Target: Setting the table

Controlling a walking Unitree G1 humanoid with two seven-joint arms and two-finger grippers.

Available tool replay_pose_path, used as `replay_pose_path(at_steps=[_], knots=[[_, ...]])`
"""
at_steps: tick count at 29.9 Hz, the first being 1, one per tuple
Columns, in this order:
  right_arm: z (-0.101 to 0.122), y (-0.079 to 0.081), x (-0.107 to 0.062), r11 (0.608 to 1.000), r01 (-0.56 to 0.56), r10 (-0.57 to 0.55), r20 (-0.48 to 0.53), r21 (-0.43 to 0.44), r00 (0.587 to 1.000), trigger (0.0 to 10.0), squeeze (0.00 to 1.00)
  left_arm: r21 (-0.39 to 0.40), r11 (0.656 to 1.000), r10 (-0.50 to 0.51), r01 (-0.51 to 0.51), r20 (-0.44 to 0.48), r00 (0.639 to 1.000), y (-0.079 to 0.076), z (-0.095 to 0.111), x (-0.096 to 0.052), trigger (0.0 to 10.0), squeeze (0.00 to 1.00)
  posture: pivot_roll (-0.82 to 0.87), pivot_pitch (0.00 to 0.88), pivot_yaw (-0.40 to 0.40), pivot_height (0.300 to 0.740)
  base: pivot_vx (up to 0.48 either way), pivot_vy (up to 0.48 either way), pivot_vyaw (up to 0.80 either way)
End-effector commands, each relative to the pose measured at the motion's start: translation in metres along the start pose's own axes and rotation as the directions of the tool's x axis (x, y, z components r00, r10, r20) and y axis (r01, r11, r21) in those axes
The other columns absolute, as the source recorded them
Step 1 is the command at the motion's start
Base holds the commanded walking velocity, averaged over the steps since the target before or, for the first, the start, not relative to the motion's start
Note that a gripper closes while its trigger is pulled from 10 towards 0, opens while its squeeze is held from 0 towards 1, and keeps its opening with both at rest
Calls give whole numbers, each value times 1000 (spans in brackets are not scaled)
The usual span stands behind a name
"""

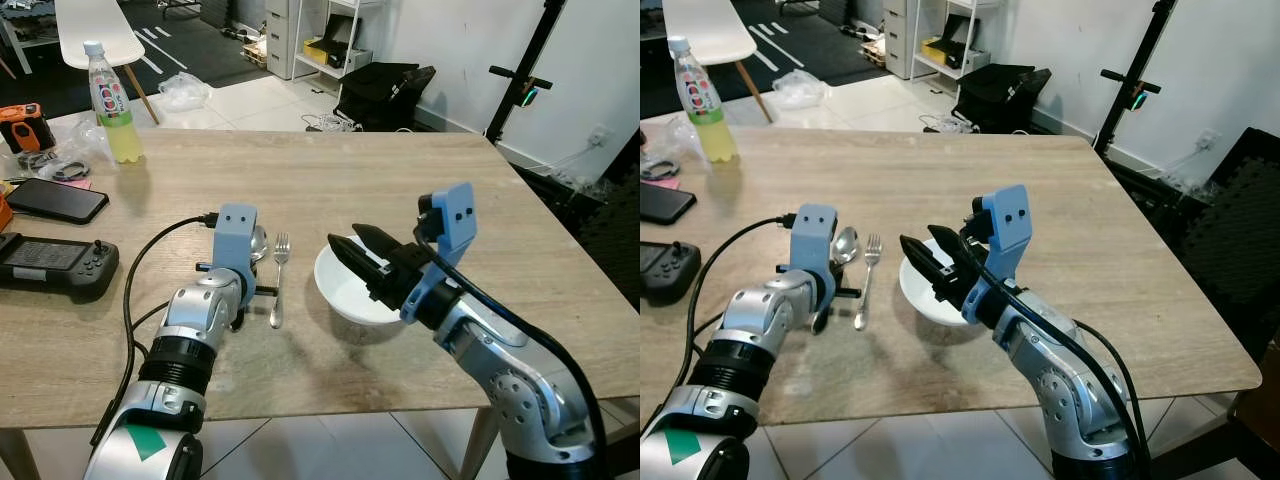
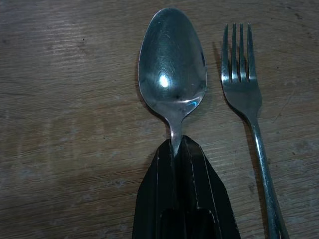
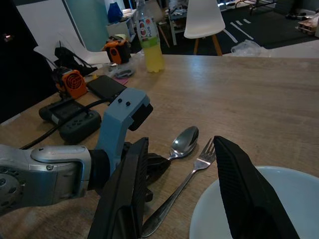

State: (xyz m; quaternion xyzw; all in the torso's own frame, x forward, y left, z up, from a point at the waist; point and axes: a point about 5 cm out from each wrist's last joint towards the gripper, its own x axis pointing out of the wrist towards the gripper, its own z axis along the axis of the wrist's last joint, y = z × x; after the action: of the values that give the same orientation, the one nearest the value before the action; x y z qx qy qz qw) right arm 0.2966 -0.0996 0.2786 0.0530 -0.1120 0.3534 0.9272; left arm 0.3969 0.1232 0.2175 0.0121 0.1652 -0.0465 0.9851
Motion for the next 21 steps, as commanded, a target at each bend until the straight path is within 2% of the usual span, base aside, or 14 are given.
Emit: replay_pose_path(at_steps=[1,2,3,7,8,10,13,15,16,18,21], knots=[[-1,3,1,1000,-21,21,4,9,1000,10000,0,-3,1000,10,-10,-86,996,2,-20,4,10000,698,165,174,1,740,0,0,0],[-1,3,1,1000,-20,20,4,10,1000,10000,0,-6,1000,11,-11,-86,996,2,-20,4,10000,698,165,174,1,740,0,0,0],[-1,3,0,1000,-19,19,4,9,1000,10000,0,-6,1000,9,-10,-83,996,2,-19,3,10000,1000,165,174,1,740,0,0,0],[-1,2,-1,1000,-14,14,3,8,1000,10000,0,-1,1000,7,-7,-76,997,2,-17,3,10000,1000,165,176,4,740,0,0,0],[-1,2,-1,1000,-13,13,3,8,1000,10000,0,5,1000,9,-8,-69,998,2,-16,3,10000,0,164,177,5,740,0,0,0],[-1,2,-1,1000,-11,11,4,8,1000,10000,0,8,1000,14,-14,-59,998,2,-13,2,10000,0,167,176,6,740,0,0,0],[-1,2,-1,1000,-10,10,6,8,1000,10000,0,33,999,25,-25,13,1000,1,3,-5,10000,0,168,177,7,740,0,0,0],[0,2,-1,1000,-11,11,8,8,1000,10000,0,64,998,17,-24,102,995,3,20,-12,10000,0,168,177,9,740,0,0,0],[0,2,-1,1000,-11,11,8,8,1000,10000,0,64,998,17,-24,102,995,3,20,-12,10000,0,168,177,9,740,0,0,0],[1,2,-2,1000,-8,8,12,5,1000,10000,0,130,991,-10,-20,225,974,11,49,-32,10000,0,161,176,8,740,0,0,0],[3,-1,-6,1000,9,-9,25,-4,1000,10000,0,171,985,-68,22,273,960,21,68,-54,10000,0,173,172,-4,740,0,0,0]])
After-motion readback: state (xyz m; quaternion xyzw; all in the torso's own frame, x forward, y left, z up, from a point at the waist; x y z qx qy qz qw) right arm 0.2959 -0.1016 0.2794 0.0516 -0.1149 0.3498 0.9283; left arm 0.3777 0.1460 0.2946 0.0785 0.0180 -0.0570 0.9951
